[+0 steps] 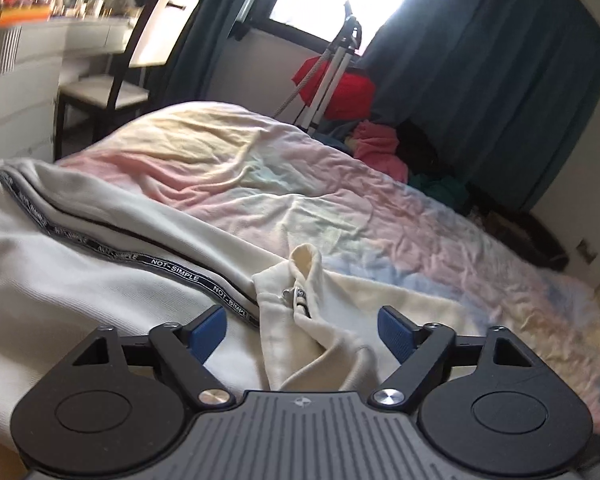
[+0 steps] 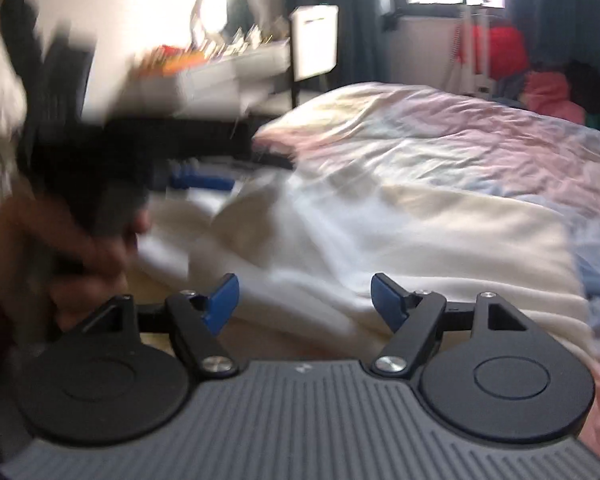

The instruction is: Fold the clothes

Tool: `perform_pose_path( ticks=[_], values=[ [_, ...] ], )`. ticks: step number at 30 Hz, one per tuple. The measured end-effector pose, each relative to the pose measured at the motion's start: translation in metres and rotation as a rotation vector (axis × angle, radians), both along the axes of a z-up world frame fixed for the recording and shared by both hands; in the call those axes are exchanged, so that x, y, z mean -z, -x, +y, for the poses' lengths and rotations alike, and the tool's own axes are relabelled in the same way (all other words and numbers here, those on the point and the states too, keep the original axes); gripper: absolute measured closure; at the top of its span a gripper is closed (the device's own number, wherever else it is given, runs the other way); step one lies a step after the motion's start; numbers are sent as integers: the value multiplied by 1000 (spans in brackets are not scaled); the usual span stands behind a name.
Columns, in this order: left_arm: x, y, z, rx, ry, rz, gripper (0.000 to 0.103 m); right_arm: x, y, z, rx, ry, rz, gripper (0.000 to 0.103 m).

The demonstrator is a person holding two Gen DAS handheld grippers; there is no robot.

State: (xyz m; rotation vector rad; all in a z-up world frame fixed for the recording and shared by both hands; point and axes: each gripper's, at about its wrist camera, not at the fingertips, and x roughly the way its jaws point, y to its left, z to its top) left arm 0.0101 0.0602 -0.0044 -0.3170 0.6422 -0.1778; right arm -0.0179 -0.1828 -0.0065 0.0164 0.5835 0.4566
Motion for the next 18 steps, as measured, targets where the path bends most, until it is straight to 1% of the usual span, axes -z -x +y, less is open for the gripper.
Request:
perform_pose_path(
  ticks=[1, 2, 3, 4, 5, 6, 7, 8, 10, 12, 13, 15, 18],
  values=[
    [0, 2, -4, 8, -18, -5, 27, -3, -2, -10, 40, -20, -8, 28],
    [1, 3, -8, 22, -22, -6, 33, -7, -3, -20, 79, -39, -16, 28],
    [3, 4, -11, 36, -24, -6, 37, -10, -5, -30, 119, -59, -24, 28],
    [4, 5, -14, 45, -33, -1, 45, -13, -6, -40, 159, -79, -32, 28],
    [6, 6, -18, 52, -43, 5, 56, -9, -15, -47, 215, -66, -29, 28],
    [9, 7, -20, 53, -63, 16, 61, -5, -21, -51, 269, -45, -15, 28],
    [12, 7, -23, 50, -85, 29, 62, 0, -26, -56, 323, -23, 0, 28],
    [16, 7, -25, 46, -108, 42, 62, 6, -32, -59, 351, -15, 14, 30],
    [27, 3, -26, 33, -146, 88, 64, 19, -41, -62, 380, -1, 59, 34],
    [36, -1, -24, 24, -139, 127, 63, 29, -44, -59, 385, 23, 112, 42],
    [38, -2, -23, 22, -136, 134, 63, 33, -42, -57, 385, 36, 127, 45],
    [41, -3, -21, 20, -131, 141, 63, 40, -38, -53, 385, 61, 154, 46],
    [38, 1, -18, 23, -135, 127, 60, 41, -32, -54, 386, 49, 171, 46]
  ],
)
